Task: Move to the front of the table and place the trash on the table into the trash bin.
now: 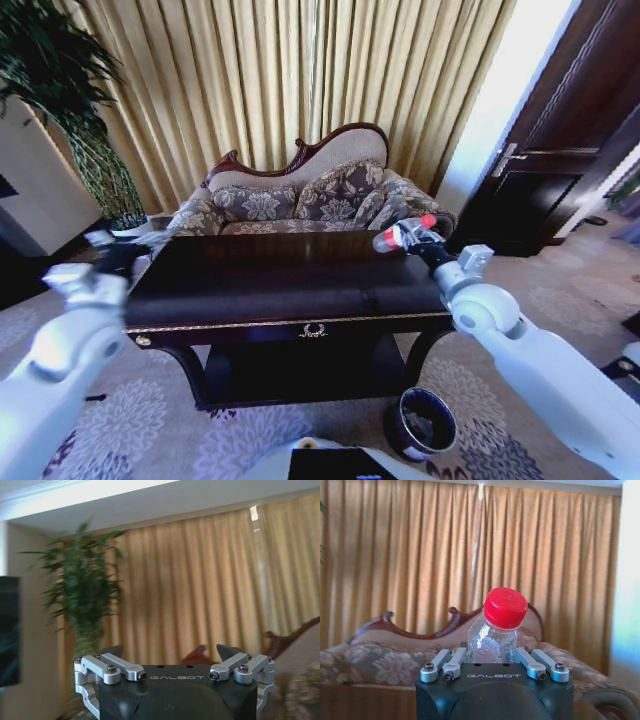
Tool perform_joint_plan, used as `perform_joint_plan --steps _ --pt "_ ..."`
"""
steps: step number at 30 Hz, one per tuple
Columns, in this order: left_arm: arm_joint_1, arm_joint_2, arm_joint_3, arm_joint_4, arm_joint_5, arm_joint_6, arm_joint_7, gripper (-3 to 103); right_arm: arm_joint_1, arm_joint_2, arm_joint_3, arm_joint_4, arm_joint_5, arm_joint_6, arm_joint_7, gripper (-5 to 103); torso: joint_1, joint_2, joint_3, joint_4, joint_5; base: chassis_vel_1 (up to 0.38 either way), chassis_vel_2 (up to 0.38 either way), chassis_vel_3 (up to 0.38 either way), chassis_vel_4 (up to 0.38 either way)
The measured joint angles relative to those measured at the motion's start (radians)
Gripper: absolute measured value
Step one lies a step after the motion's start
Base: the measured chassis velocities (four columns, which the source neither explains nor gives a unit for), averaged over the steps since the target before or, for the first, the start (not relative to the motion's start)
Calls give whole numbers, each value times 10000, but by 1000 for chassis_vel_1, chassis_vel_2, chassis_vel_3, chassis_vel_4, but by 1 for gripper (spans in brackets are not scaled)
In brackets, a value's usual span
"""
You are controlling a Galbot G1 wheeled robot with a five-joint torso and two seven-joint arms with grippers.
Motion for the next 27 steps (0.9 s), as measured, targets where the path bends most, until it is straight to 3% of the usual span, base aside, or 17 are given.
perform_joint_plan --steps 4,6,13,16,17,19,27 --pt "1173 -787 -1648 -781 -509 517 144 100 -1141 244 1012 715 -284 -228 204 28 0 1 -1 -14 9 0 0 0 0" --pt "1523 -1185 -1880 -1134 -534 592 186 100 -1777 328 1584 1147 -535 -242 201 28 -1 1 -1 -14 8 0 0 0 0" --pt "1761 -2052 -1718 -1868 -416 728 735 100 -2996 318 2365 1672 -1437 -163 -213 28 -1 1 0 -15 4 0 0 0 0" --pt "1957 -2362 -1697 -2031 -703 424 1779 100 -3084 223 2278 1414 -544 593 -1200 28 0 -1 2 -13 8 0 0 0 0" --pt "1957 -2362 -1697 -2031 -703 424 1779 100 -3084 223 2278 1414 -544 593 -1200 28 0 -1 2 -13 8 0 0 0 0" --pt "2103 -2464 -1713 -2042 -733 158 2393 100 -3033 151 2131 1282 -446 755 -1553 28 1 -1 2 -12 8 0 0 0 0" --pt "2437 -2661 -1800 -2259 -524 33 2679 100 -3200 -97 2206 1389 -981 581 -1594 28 1 -1 2 -13 5 0 0 0 0"
